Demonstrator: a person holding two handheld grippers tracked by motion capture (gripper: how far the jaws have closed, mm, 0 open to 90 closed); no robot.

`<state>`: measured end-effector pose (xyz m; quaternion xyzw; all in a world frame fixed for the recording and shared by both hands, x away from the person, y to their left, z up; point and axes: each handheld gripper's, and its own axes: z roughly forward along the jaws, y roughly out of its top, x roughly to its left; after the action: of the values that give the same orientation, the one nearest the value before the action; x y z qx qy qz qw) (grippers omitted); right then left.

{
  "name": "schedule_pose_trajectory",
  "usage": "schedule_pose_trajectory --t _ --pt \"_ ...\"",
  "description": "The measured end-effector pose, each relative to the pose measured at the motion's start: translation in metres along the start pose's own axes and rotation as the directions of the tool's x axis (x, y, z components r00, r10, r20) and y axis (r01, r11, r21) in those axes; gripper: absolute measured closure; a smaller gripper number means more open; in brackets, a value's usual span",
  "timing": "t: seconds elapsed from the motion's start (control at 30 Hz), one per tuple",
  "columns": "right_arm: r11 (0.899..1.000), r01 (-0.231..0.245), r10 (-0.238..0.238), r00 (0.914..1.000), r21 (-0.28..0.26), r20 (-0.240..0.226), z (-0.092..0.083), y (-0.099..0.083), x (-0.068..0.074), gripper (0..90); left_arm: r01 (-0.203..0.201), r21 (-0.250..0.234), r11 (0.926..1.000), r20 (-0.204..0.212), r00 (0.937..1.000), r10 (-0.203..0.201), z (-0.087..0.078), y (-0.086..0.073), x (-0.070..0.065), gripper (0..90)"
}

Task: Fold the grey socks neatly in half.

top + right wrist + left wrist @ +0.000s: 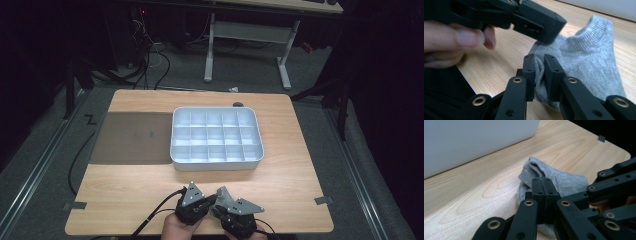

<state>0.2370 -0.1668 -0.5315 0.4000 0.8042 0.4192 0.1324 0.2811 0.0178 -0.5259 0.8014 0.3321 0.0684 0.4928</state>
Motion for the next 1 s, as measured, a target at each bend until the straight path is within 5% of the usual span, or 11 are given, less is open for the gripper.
schedule_pose_trajectory --t 0.1,0.17,0.27,0.37,0.43,0.63,0.83,1.0 --pt "1.000 -0.028 0.028 0.9985 -0.001 -0.048 -0.004 0.002 -0.002 68.9 -0.004 0.025 0.9997 -0.016 0.9999 0.004 0.004 -0.003 0.002 90.0" --pt "0.999 -0.030 0.029 0.9983 -0.024 -0.051 -0.012 0.004 -0.002 70.0 -0.005 0.028 0.9996 -0.017 0.9998 0.005 0.004 -0.003 0.002 90.0" --pt "0.993 -0.030 0.030 0.9995 -0.112 0.002 -0.033 0.009 -0.006 77.4 -0.010 0.026 0.9996 -0.021 0.9997 0.010 0.004 -0.003 0.002 90.0" --pt "0.992 -0.015 0.026 0.9960 -0.127 0.086 -0.040 0.010 -0.015 82.6 -0.011 0.027 0.9996 -0.022 0.9997 0.012 0.004 -0.003 0.002 90.0" --pt "0.991 -0.045 0.057 0.9942 -0.129 0.091 -0.040 0.008 -0.023 82.9 -0.015 0.025 0.9996 -0.024 0.9996 0.016 0.004 -0.004 0.002 90.0" --pt "0.994 -0.068 0.076 0.9935 -0.089 0.085 -0.030 0.005 -0.031 78.5 -0.021 0.025 0.9995 -0.023 0.9995 0.021 0.004 -0.004 0.002 90.0" --pt "0.999 -0.044 0.043 0.9951 0.010 0.089 -0.013 -0.001 -0.025 77.2 -0.022 0.023 0.9995 -0.028 0.9994 0.022 0.003 -0.004 0.002 90.0" --pt "1.000 -0.009 0.006 0.9930 0.020 0.118 -0.011 -0.003 -0.020 77.6 -0.017 0.015 0.9997 -0.027 0.9995 0.018 0.002 -0.004 0.002 89.8"
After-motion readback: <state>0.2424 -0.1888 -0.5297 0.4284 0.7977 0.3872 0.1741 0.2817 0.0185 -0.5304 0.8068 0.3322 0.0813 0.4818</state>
